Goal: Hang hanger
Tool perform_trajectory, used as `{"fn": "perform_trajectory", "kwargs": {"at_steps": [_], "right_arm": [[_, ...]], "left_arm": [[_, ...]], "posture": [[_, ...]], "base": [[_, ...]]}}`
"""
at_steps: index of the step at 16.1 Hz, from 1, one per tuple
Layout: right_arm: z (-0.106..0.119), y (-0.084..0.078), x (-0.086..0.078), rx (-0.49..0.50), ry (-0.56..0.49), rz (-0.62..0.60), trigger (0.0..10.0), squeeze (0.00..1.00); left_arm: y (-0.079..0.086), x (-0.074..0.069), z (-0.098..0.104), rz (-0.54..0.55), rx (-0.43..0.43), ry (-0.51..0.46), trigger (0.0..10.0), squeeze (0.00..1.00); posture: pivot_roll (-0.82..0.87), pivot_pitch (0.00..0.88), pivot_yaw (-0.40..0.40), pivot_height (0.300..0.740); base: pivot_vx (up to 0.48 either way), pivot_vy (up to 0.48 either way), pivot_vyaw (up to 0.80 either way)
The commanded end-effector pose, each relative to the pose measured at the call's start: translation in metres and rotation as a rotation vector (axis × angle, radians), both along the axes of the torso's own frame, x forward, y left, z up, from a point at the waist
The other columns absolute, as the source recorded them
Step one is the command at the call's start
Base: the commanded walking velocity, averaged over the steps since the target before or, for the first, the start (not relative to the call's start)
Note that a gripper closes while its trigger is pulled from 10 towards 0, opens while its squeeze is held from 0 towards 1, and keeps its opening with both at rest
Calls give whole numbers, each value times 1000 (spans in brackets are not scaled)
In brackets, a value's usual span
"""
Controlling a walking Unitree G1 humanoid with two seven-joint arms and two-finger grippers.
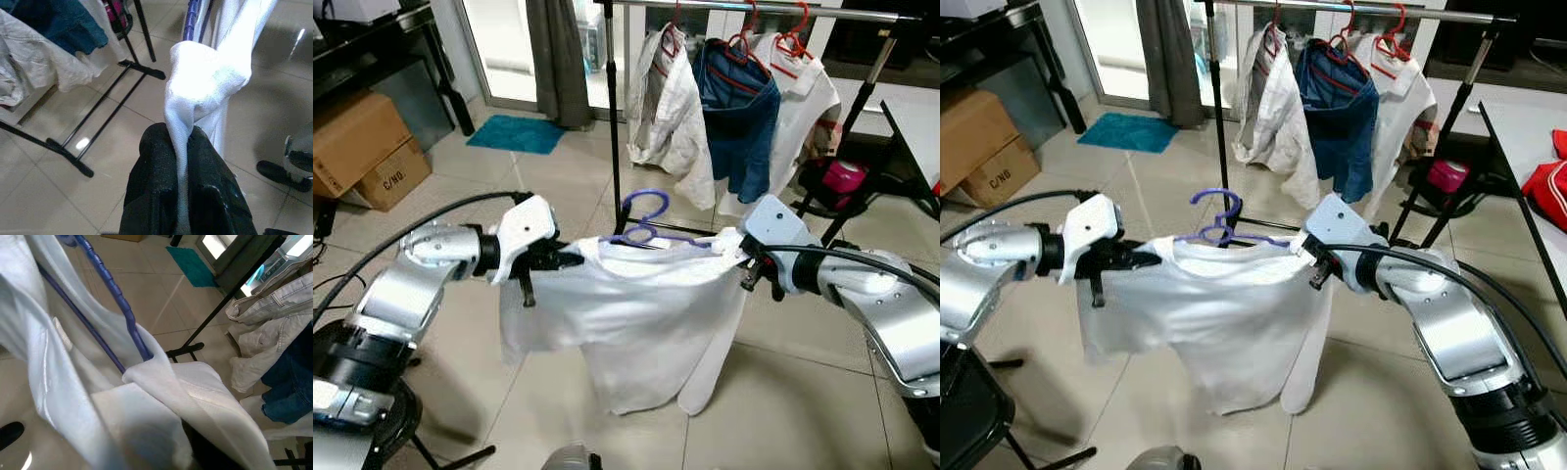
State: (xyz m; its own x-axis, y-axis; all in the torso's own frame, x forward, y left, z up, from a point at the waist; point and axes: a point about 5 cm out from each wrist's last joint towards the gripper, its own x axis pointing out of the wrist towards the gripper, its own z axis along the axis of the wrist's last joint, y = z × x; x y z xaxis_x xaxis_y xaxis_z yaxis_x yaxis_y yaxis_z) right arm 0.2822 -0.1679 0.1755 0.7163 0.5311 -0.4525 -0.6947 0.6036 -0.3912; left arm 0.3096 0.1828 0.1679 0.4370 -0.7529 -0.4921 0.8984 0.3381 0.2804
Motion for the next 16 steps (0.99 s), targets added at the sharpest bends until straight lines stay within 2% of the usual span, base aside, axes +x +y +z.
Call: {"fn": "perform_trajectory", "kwargs": {"at_steps": [1,6,9,11,12,13,14,15,16], "right_arm": [[7,10,-3,-4,-13,62,10000,1000],[10,10,-7,-68,-20,107,10000,1000],[15,11,-10,-76,-35,154,10000,1000],[18,20,-17,-45,-35,227,10000,1000],[20,31,-23,-5,-39,281,10000,902],[20,37,-25,11,-41,304,10000,902],[19,50,-29,37,-45,340,10000,776],[19,50,-29,37,-45,340,10000,776],[17,61,-34,61,-44,372,10000,761]], "left_arm": [[2,7,8,36,5,-43,0,0],[8,13,7,72,56,-63,0,0],[6,15,8,77,53,-74,0,0],[4,17,9,86,44,-87,0,0],[0,18,11,87,4,-89,0,0],[-2,19,12,82,-5,-93,0,0],[-6,20,13,72,-22,-103,0,0],[-6,20,13,72,-22,-103,0,0],[-8,22,13,66,-22,-111,0,0]], "posture": [[52,0,64,740],[53,0,64,740],[53,0,64,740],[52,0,64,740],[51,0,64,740],[51,0,64,740],[51,0,64,740],[51,0,64,740],[53,0,66,740]], "base": [[0,0,0],[0,0,0],[0,0,0],[0,0,0],[0,0,0],[0,0,0],[0,0,0],[0,0,0],[0,0,0]]}}
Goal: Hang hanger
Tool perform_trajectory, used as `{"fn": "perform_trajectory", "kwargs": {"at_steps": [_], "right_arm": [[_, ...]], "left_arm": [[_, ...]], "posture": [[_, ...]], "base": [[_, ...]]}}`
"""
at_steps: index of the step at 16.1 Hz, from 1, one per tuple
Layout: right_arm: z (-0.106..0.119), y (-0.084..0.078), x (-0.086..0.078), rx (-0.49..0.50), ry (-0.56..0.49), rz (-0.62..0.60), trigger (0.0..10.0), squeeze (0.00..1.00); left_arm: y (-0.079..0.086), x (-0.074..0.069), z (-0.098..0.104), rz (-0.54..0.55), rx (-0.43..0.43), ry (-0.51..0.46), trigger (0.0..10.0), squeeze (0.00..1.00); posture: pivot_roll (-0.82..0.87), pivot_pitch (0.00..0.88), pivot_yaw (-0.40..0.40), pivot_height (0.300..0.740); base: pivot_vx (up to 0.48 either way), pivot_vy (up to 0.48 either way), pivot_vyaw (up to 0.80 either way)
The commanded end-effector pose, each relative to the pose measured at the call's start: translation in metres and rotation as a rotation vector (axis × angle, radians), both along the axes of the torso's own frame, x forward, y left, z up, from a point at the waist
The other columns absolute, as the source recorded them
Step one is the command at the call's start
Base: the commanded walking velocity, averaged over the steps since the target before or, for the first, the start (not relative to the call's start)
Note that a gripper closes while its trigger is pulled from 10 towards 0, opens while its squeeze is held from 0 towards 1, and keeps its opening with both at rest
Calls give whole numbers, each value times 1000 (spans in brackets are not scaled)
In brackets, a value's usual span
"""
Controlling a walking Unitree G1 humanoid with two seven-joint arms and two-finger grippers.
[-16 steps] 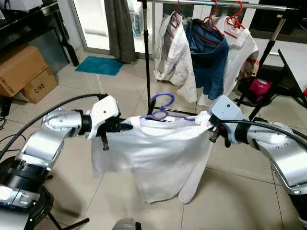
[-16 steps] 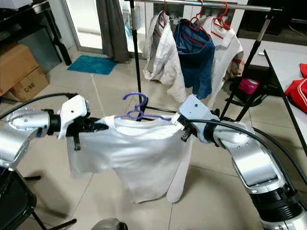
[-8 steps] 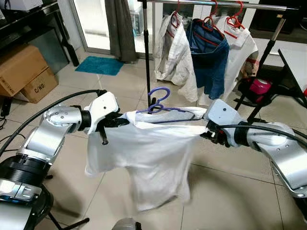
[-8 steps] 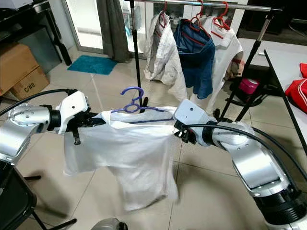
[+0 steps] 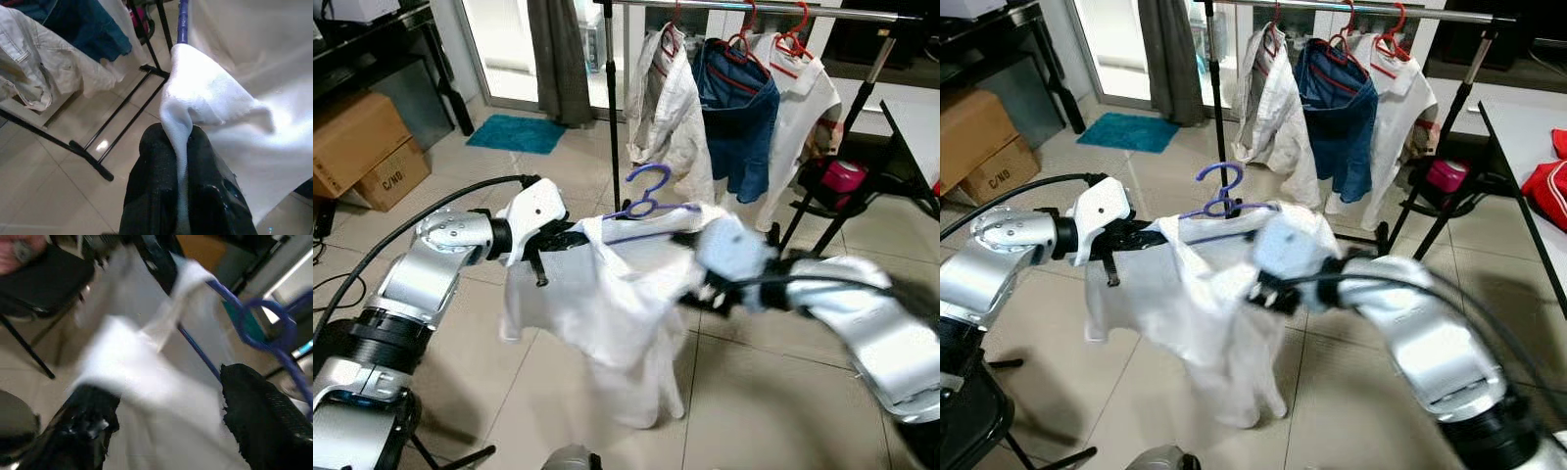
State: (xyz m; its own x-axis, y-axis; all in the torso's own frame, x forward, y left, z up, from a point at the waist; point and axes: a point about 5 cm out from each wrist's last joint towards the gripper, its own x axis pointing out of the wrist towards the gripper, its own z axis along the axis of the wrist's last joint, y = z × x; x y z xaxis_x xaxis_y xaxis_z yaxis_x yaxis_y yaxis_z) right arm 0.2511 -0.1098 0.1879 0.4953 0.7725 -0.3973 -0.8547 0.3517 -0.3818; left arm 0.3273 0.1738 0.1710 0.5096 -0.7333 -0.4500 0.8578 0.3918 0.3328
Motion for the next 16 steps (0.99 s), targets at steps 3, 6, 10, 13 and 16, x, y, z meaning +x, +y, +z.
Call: {"fn": "perform_trajectory", "kwargs": {"at_steps": [3,6,10,13,16], "right_arm": [[7,16,0,58,-95,-40,10000,0],[-7,16,2,-73,-147,-57,10000,0],[13,-1,3,120,-126,-151,10000,0],[24,-19,3,267,-60,-279,10000,0],[20,-26,7,270,-16,-416,10000,0]], "left_arm": [[-1,7,14,2,-51,-63,0,0],[-3,4,21,-64,-103,-53,0,0],[8,-2,32,-141,-160,-15,0,0],[24,-3,34,-143,-149,26,0,0],[28,-2,36,-128,-182,39,0,0]], "posture": [[48,0,70,740],[45,0,79,740],[47,0,78,740],[51,0,65,740],[47,0,70,740]], "base": [[0,0,0],[0,0,0],[0,0,0],[0,0,0],[0,0,0]]}}
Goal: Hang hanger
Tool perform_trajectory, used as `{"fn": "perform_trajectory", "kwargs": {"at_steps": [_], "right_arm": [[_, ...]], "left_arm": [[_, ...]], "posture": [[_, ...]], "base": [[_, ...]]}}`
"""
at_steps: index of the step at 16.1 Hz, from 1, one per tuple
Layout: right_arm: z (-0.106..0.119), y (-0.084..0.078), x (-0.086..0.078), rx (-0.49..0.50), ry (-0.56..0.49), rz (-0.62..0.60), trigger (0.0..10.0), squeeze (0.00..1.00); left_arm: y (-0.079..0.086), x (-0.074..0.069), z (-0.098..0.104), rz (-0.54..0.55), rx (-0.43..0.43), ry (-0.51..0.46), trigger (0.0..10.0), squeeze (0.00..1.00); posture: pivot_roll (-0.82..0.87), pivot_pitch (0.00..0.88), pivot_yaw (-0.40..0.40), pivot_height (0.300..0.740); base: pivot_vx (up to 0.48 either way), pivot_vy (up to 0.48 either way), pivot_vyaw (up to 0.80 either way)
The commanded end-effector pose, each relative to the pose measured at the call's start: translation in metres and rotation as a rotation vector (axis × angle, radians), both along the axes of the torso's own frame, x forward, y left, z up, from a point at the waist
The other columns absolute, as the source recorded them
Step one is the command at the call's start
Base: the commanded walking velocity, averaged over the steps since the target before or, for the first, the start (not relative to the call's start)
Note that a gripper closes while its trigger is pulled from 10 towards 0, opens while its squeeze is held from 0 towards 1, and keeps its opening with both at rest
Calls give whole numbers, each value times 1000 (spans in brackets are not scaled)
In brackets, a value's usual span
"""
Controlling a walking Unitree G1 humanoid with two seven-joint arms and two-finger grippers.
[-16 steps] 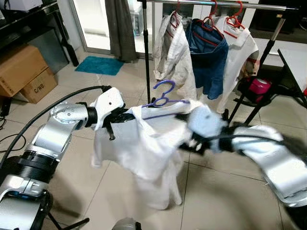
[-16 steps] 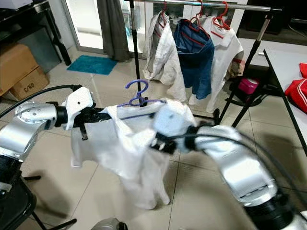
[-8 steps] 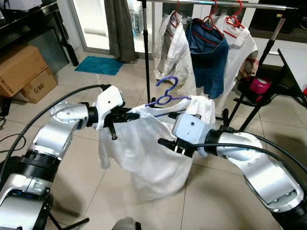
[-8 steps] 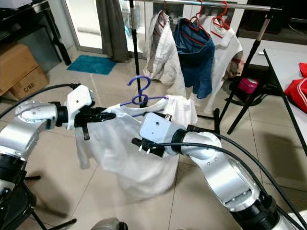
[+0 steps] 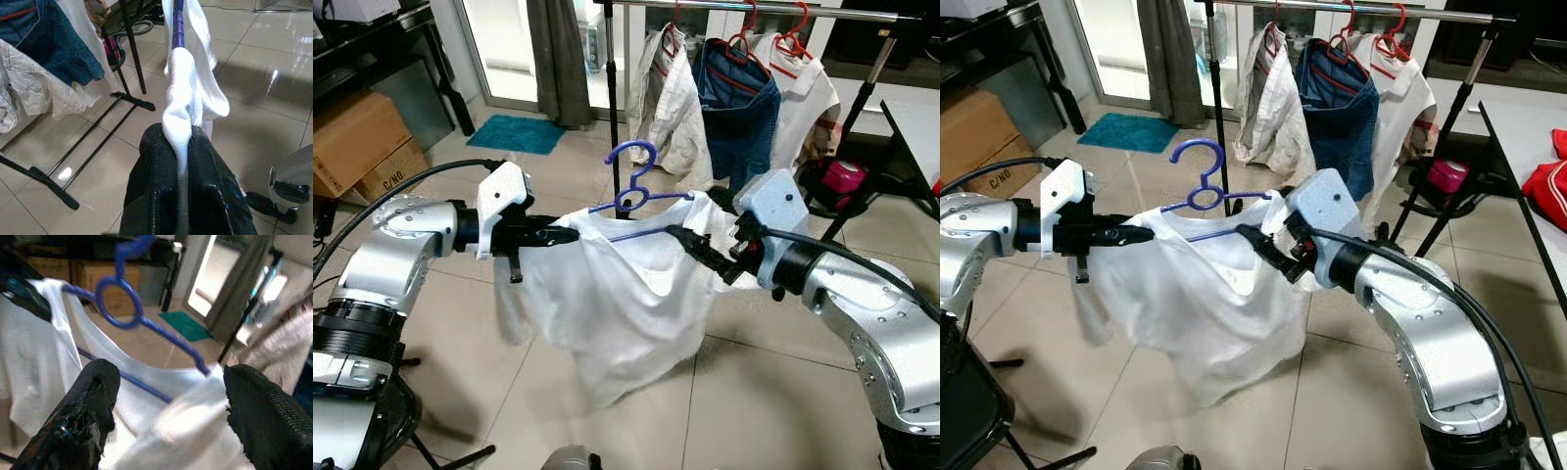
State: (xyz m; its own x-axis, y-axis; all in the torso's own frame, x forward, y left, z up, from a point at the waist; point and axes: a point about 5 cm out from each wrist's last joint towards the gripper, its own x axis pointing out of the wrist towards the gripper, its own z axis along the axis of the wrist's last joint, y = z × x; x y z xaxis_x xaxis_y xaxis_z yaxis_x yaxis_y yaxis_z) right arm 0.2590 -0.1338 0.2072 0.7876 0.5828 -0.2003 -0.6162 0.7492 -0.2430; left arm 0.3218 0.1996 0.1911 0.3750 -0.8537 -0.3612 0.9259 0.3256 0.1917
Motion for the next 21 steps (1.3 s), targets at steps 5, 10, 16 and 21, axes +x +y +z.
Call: {"fn": "perform_trajectory", "kwargs": {"at_steps": [5,10,16,21], "right_arm": [[-23,5,0,34,137,-168,10000,0],[-30,8,11,104,177,-328,0,0],[-29,1,18,81,158,-405,0,0],[-28,2,19,85,149,-401,0,0]], "left_arm": [[-6,3,20,-3,-96,-40,0,0],[-10,-3,18,-17,-105,-18,0,0],[-11,-4,19,-19,-100,-17,0,0],[-10,-4,18,-18,-91,-12,0,0]], "posture": [[50,0,75,740],[58,0,71,740],[59,0,72,740],[58,0,75,740]], "base": [[0,0,0],[0,0,0],[0,0,0],[0,0,0]]}}
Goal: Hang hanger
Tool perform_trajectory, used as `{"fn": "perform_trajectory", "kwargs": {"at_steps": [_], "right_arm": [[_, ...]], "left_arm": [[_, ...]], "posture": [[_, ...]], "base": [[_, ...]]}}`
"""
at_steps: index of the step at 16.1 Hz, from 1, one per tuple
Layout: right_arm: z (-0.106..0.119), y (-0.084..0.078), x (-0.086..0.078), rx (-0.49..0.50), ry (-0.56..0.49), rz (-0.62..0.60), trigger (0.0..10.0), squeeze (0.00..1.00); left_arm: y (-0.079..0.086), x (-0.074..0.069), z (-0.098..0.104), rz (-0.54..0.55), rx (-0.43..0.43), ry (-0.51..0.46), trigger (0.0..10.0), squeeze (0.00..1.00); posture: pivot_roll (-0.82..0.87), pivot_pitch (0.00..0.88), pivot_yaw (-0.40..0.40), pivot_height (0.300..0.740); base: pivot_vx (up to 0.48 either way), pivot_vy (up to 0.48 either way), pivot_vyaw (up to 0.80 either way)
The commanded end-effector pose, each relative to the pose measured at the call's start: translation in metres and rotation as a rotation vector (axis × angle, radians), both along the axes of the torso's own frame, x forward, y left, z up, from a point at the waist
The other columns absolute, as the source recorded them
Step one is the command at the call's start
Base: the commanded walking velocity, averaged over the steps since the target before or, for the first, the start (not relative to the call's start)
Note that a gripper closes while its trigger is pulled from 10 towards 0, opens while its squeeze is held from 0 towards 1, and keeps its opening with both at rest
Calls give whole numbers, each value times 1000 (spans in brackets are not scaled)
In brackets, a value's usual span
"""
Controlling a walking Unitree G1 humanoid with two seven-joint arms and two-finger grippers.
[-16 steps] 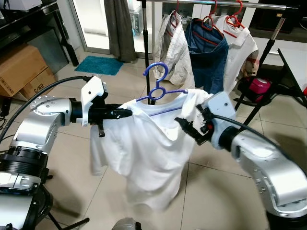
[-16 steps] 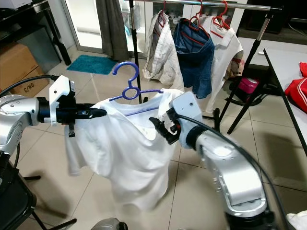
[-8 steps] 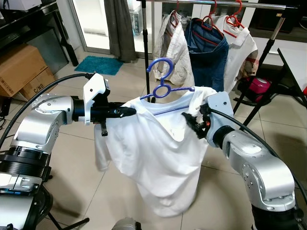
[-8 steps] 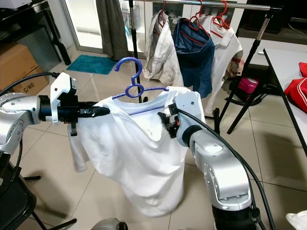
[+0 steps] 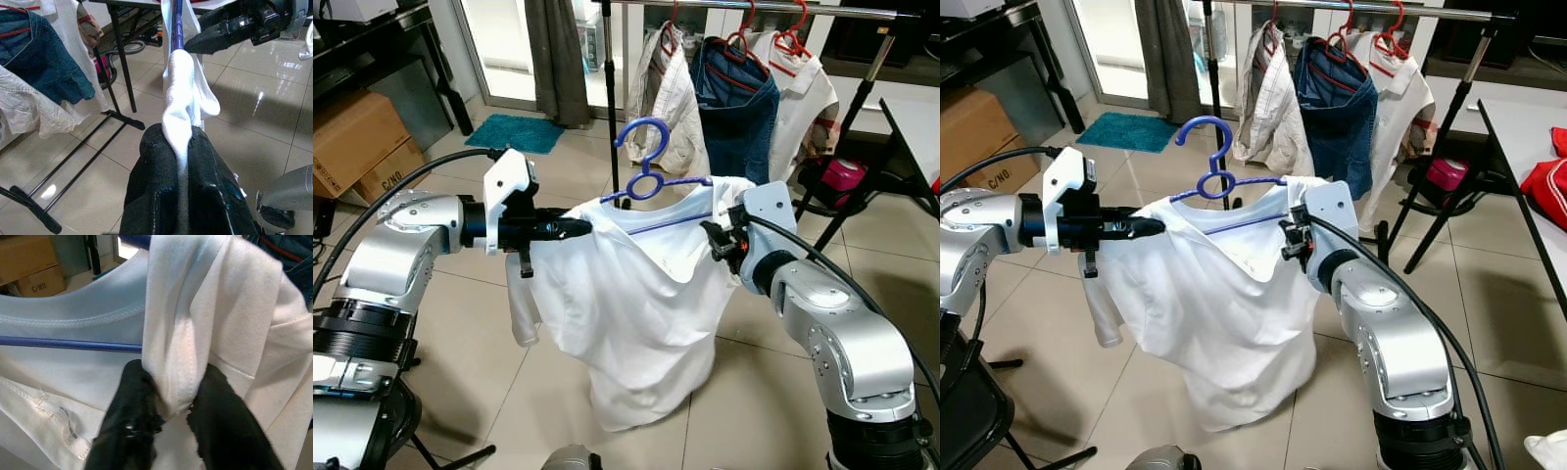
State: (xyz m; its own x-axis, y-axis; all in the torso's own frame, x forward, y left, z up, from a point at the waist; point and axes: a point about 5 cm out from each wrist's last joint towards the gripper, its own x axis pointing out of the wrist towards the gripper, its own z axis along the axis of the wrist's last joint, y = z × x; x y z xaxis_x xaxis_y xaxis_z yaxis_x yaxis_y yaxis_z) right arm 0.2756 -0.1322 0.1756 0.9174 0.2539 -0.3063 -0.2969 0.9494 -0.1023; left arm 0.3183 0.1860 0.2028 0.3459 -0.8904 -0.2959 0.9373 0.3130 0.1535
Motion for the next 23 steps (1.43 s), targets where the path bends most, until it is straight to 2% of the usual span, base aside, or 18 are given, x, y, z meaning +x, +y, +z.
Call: {"fn": "perform_trajectory", "kwargs": {"at_steps": [1,9,10,11,14,16,18,23], "right_arm": [[3,0,2,8,-15,5,0,0],[10,2,1,33,-37,35,0,0],[13,1,0,35,-44,41,0,0],[19,1,-2,50,-57,49,0,0],[22,-2,-1,56,-66,46,0,0],[29,-5,1,87,-84,29,0,0],[38,-5,4,177,-98,15,0,0],[39,-6,7,221,-79,1,0,0]], "left_arm": [[4,-1,7,13,-9,-25,0,0],[5,1,4,22,8,-28,0,0],[6,1,1,31,26,-29,0,0],[9,2,-6,40,81,-32,0,0],[7,2,-8,38,79,-27,0,0],[7,1,-14,28,131,-31,0,0],[6,-4,-23,-18,198,-30,0,0],[1,-14,-38,-99,265,9,0,0]], "posture": [[58,0,75,740],[53,0,77,740],[52,0,77,740],[46,0,78,740],[41,0,79,740],[43,0,77,740],[44,0,74,740],[46,0,71,740]], "base": [[0,0,0],[0,0,0],[0,0,0],[0,0,0],[0,0,0],[0,0,0],[0,0,0],[0,0,0]]}}
